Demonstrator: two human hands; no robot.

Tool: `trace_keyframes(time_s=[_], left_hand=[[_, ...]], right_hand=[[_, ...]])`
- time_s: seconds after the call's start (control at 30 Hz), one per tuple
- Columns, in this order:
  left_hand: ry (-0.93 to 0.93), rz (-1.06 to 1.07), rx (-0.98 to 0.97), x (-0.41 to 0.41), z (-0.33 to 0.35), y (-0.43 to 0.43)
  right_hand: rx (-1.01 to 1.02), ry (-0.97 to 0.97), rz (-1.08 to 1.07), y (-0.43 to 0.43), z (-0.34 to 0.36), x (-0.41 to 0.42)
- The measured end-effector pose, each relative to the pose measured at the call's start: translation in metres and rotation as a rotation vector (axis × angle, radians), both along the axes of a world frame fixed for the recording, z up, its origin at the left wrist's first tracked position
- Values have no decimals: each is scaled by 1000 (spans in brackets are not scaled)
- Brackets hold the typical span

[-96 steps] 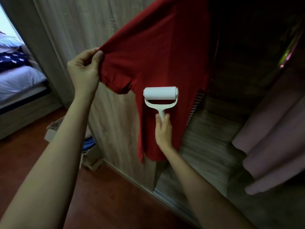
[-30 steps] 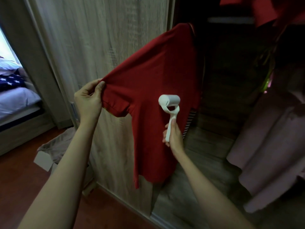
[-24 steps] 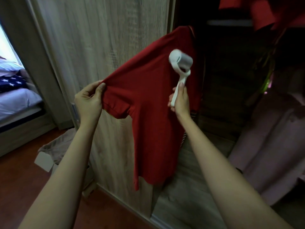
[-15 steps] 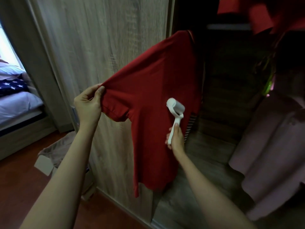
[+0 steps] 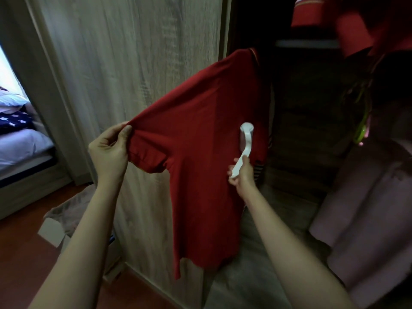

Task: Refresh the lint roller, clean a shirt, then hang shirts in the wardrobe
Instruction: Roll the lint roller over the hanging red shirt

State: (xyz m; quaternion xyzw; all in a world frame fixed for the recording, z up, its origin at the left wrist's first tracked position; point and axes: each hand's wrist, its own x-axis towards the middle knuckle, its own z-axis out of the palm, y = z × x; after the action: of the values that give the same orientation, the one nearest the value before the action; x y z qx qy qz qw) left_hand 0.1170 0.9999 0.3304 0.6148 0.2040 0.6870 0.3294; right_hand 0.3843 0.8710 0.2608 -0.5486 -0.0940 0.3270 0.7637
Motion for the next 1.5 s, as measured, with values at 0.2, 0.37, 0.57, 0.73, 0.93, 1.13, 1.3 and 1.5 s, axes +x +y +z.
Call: trace_keyframes(time_s=[0.2,0.37,0.57,0.73,0.93,1.13,1.3,1.5], left_hand=[[-7,22,7,3,-4,2],[-10,34,-9,6,-6,7],[-5,33,1,8,-5,9],[3,39,-14,9,-6,9],[-13,33,-3,13,-8,7],[-22,21,-15,12,-6,8],[-21,10,-22,10,-6,5],[-24,4,-42,11,-8,2]], right_hand=[[14,3,-90,21,42,52],[-47,-31,-26,21,30,74],[-123,-22,140,-19,-96,10],[-214,-79,238,-69,-183,-33],[-243,-280,203,-58,-159,-26],[-328,-365,189,-69,-190,-45],[-408,-337,244,-87,-218,-62],[-229,-523,148,-50,-160,-49]])
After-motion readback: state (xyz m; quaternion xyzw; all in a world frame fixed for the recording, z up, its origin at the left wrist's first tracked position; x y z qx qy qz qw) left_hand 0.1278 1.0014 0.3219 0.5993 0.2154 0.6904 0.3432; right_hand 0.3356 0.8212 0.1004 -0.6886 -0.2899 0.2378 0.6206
